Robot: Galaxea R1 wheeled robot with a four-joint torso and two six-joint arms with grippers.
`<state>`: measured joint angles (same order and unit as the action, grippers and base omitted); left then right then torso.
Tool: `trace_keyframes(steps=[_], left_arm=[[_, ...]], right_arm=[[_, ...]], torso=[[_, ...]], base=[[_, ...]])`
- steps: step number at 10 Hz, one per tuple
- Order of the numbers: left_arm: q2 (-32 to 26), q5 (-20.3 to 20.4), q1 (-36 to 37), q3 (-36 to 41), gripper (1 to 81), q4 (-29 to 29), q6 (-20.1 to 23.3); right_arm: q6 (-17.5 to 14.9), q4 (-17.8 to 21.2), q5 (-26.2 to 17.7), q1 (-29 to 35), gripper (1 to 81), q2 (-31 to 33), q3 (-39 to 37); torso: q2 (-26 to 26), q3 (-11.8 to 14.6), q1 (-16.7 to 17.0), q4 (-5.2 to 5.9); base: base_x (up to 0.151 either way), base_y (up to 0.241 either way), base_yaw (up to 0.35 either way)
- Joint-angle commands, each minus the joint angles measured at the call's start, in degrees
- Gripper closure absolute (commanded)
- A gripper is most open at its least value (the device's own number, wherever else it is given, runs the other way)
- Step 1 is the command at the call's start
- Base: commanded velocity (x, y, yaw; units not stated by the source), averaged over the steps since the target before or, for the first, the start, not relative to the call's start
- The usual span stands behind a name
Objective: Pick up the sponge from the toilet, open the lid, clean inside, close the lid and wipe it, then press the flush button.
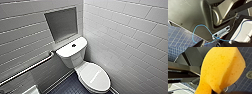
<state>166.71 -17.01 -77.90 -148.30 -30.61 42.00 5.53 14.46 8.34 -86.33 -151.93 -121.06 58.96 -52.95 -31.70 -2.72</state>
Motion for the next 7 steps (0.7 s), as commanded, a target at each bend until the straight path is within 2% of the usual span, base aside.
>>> trace_keyframes(steps=[1, 2, 5, 7], left_arm=[[-0.1, -5.9, 0.0, -0.9, 1.0, 0.5, 0.4], [0.2, -5.8, 0.0, -2.0, 1.0, 0.5, 0.4], [2.8, -4.4, 0.0, -6.2, 1.0, 0.6, 0.4], [4.0, -4.4, -0.1, -8.1, 1.0, 1.0, 0.4]], right_arm=[[-0.3, -3.1, -4.6, -1.5, 81.1, -2.0, -3.3], [-0.3, -3.5, -5.2, -1.9, 81.1, -4.3, -6.4], [-0.3, -3.4, -5.2, -2.8, 81.1, -9.2, -13.7], [-0.3, -3.6, -5.2, -2.8, 81.1, -11.9, -18.1]], torso=[[-5.5, 0.0, 3.5, 0.0], [-7.6, 4.1, 4.9, 0.0], [-12.5, 8.1, 8.0, 0.0], [-16.5, 12.2, 10.6, 0.0]], base=[[0.0, 0.0, 0.0], [0.0, 0.0, 0.0], [0.0, 0.0, 0.0], [0.0, 0.0, 0.0]])
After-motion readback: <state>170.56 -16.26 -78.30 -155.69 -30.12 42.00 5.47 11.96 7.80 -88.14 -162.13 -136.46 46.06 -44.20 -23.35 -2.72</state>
